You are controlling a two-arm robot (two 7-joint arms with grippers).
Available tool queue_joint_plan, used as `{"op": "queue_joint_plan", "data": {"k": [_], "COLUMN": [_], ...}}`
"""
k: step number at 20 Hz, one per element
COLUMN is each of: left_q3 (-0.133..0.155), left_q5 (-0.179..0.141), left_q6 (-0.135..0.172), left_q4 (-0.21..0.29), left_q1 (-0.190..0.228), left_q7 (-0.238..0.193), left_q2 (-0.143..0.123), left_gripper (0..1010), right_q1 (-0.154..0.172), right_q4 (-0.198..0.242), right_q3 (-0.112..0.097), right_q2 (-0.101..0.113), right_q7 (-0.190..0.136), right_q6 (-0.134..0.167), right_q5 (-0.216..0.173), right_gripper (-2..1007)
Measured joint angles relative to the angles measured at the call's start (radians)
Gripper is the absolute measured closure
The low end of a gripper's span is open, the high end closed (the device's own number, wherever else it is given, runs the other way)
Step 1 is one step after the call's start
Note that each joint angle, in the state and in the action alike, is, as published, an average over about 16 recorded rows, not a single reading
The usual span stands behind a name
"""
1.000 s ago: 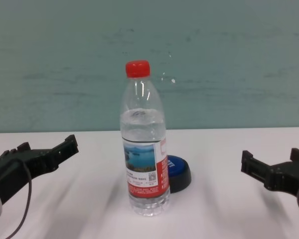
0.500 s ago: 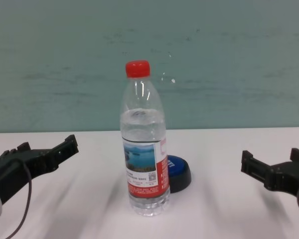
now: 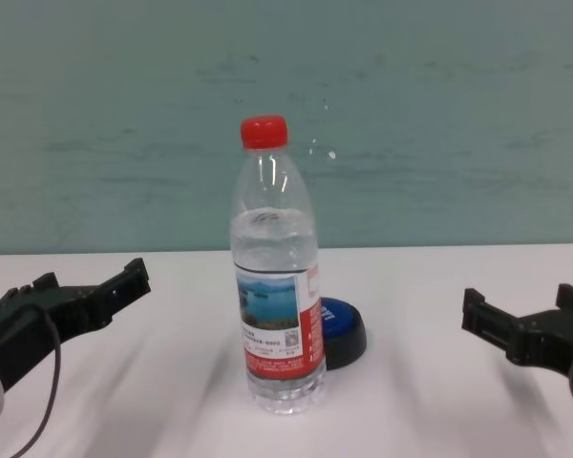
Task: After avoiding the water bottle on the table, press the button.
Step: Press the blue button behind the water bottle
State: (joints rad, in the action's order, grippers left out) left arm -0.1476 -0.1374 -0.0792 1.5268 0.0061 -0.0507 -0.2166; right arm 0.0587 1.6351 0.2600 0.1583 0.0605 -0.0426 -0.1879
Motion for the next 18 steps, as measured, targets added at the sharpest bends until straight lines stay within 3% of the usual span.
{"op": "queue_joint_plan", "data": {"k": [9, 18], "left_q3": [0.002, 0.026], "left_q5": [-0.003, -0.025], "left_q6": [0.0, 0.001], "left_q4": [0.002, 0.025], "left_q1": [0.002, 0.028], "left_q7": [-0.009, -0.071], "left_q2": [0.0, -0.008], "left_gripper": [0, 0], "right_q1": [0.0, 0.0], "right_q4": [0.0, 0.0], "right_q3": [0.0, 0.0], "right_q2": [0.0, 0.0], "right_q7": [0.0, 0.0], "right_q6": [0.0, 0.0], "right_q5": [0.0, 0.0], "right_gripper": [1, 1]}}
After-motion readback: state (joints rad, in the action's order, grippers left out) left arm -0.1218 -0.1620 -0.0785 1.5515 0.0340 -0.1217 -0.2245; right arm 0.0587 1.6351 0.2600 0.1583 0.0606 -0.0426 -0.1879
